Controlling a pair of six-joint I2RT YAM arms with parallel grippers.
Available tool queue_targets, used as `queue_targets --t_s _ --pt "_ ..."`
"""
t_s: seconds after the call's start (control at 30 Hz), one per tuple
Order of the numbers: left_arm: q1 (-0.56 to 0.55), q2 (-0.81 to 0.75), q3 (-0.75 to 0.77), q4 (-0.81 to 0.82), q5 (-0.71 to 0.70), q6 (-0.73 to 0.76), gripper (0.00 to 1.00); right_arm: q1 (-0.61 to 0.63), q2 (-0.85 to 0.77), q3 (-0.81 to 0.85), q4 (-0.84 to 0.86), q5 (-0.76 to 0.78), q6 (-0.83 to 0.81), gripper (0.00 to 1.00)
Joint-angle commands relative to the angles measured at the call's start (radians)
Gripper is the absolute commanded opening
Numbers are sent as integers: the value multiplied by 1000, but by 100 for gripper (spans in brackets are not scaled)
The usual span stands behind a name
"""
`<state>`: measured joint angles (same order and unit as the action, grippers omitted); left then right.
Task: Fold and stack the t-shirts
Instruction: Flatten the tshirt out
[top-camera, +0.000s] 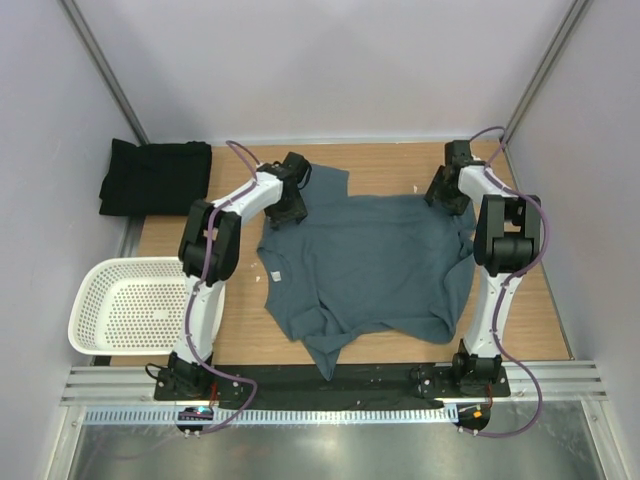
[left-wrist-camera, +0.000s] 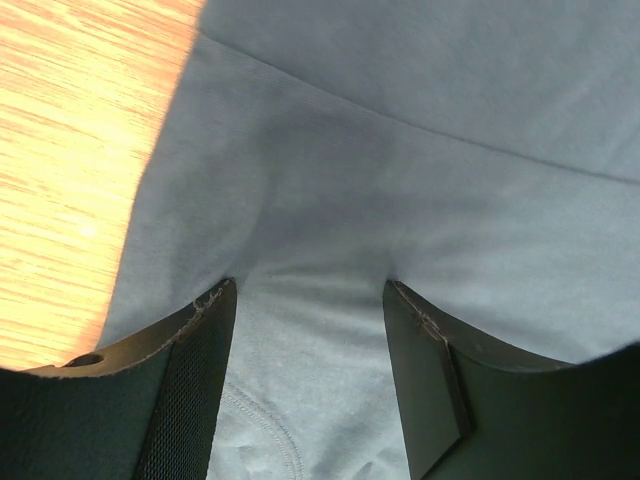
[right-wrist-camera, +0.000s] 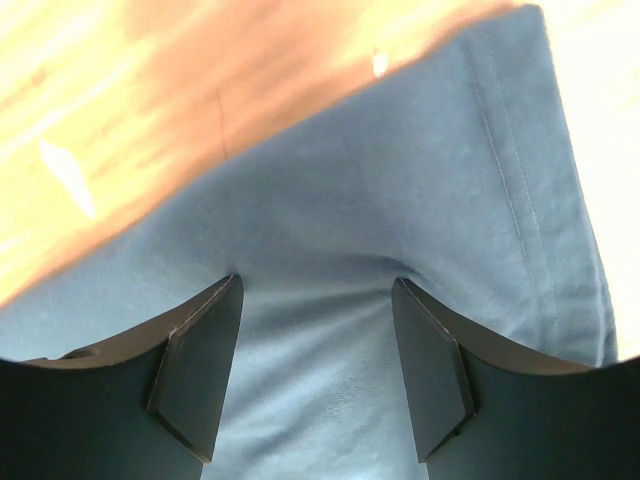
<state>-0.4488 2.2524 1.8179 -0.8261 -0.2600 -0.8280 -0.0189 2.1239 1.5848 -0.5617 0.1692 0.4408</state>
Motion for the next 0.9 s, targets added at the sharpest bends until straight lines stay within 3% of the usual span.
queue_targets --t_s 0.0,0.3,0.57,0.87 --pt "15 49 6 -56 -35 -36 62 -3 73 52 31 -14 -109 68" --pt "64 71 12 -19 -7 20 61 -6 142 168 77 -10 -221 68" --pt "99 137 92 -38 28 36 59 -7 197 241 66 -80 -159 68" --pt "154 237 283 -51 13 108 59 -7 120 221 5 -57 -162 69"
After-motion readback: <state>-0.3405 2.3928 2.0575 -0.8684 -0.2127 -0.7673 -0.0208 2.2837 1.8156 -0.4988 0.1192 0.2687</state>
